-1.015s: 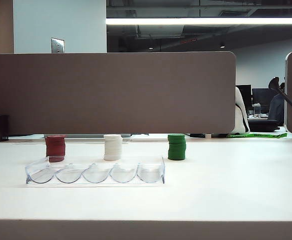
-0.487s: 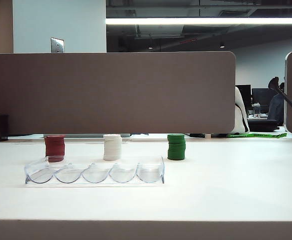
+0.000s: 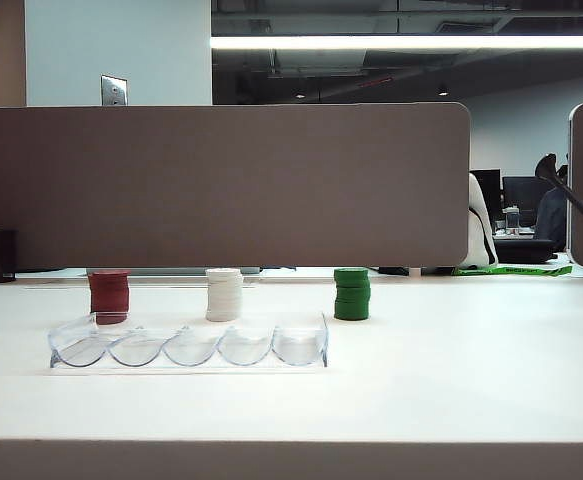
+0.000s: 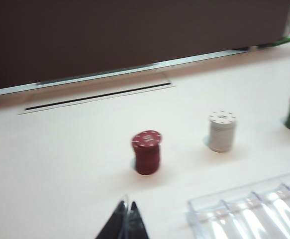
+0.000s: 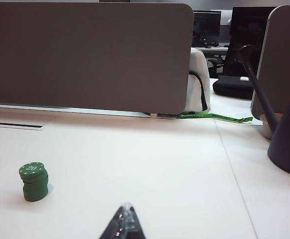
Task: Pick up the chip in the box and place it on the pile of chips with the same color.
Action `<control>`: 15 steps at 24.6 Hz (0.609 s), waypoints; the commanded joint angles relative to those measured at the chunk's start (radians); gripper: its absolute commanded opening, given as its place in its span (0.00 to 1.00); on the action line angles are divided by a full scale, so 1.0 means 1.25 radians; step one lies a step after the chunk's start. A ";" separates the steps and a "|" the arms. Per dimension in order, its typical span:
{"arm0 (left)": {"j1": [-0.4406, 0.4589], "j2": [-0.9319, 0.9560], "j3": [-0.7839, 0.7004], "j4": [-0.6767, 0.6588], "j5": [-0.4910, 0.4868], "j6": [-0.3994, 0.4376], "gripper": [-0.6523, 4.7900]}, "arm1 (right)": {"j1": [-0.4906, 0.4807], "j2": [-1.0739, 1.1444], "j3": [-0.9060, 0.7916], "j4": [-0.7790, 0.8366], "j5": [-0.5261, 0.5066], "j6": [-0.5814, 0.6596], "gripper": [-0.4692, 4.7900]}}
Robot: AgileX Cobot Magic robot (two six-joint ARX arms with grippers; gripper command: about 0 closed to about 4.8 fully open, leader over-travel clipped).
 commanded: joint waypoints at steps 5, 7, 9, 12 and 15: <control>0.001 0.001 0.000 0.041 0.102 0.005 0.11 | 0.000 0.000 0.002 0.014 -0.048 0.010 0.08; 0.001 0.001 0.000 0.035 0.130 -0.001 0.11 | 0.000 0.000 0.002 0.005 -0.079 0.011 0.08; 0.001 0.001 0.000 0.031 0.139 -0.004 0.11 | 0.000 0.000 0.002 -0.005 -0.078 0.020 0.08; 0.001 0.001 0.000 0.003 0.138 0.011 0.11 | 0.000 0.000 0.001 -0.013 -0.075 0.022 0.08; 0.001 0.000 0.000 -0.020 0.137 0.020 0.11 | 0.000 0.000 0.000 -0.013 -0.075 0.022 0.08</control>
